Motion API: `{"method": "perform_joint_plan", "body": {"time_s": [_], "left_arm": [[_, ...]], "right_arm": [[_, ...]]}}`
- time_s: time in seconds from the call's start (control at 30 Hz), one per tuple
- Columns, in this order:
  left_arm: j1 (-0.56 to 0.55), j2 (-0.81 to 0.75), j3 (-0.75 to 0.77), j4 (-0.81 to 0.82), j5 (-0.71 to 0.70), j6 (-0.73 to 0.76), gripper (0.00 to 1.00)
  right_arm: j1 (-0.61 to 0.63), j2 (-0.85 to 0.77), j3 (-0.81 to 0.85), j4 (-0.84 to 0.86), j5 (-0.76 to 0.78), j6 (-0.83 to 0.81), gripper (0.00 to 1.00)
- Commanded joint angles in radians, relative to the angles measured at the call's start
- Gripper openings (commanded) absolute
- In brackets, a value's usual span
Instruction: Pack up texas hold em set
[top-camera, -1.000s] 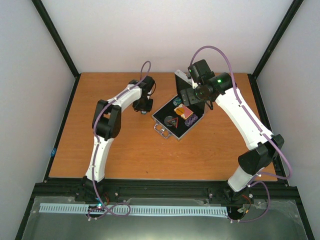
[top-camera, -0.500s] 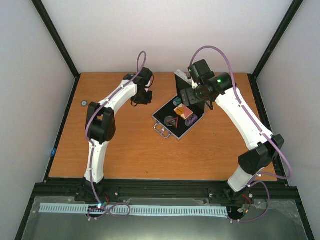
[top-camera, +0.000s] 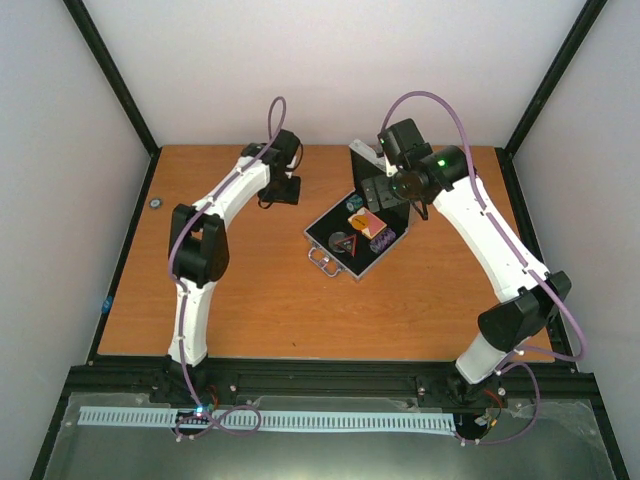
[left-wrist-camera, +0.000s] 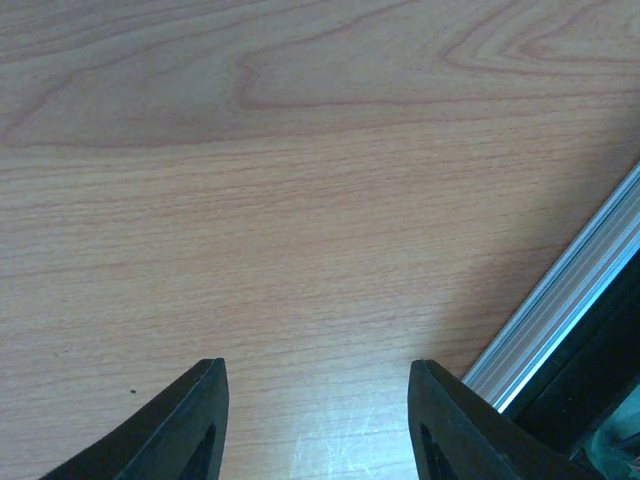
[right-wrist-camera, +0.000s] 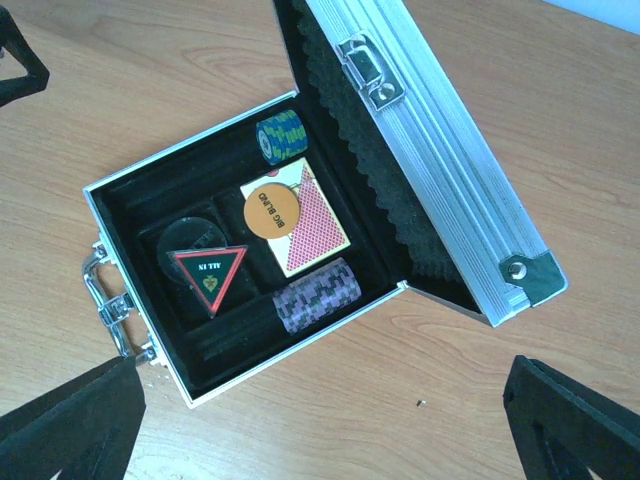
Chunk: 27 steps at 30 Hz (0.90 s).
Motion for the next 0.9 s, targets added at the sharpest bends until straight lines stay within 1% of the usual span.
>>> {"method": "perform_joint_plan", "body": {"time_s": [0.0,0.03,0.1,0.13,0.2,0.23,0.5,0.7,0.87], "left_arm": [[0.011,-0.049,0.019,-0.01,-0.007,0.006,0.54],[0.013,-0.051,0.014,-0.008,-0.011,0.007,0.57],[0.031,-0.05,0.015,-0.002,-0.007,0.003,0.66],[0.042,-0.049,0.021,0.0,-0.001,0.002,0.73],[0.069,-0.045,0.042,-0.002,0.007,0.014,0.98],[0.084,-0.041,0.06,-0.01,0.007,0.021,1.0],[0.255,0.024,0.239,-0.082,-0.067,0.016,1.0],[0.369,0.05,0.242,-0.047,-0.119,0.015,1.0],[0.508,0.085,0.252,-0.038,-0.063,-0.013,1.0]], "right_arm": [[-0.009,-0.034,-0.004,0.014,0.002,-0.001,1.0],[-0.009,-0.034,-0.006,0.015,0.002,-0.001,1.0],[-0.009,-0.037,-0.01,0.014,0.002,-0.001,1.0],[-0.009,-0.038,-0.013,0.014,0.002,-0.002,1.0],[-0.009,-0.043,-0.02,0.015,0.001,-0.002,1.0],[-0.009,-0.046,-0.023,0.017,-0.002,-0.003,1.0],[-0.009,-0.039,-0.03,0.028,-0.021,0.003,1.0],[-0.009,-0.03,-0.037,0.025,-0.04,0.017,1.0],[-0.009,-0.028,-0.058,0.028,-0.049,0.023,1.0]]}}
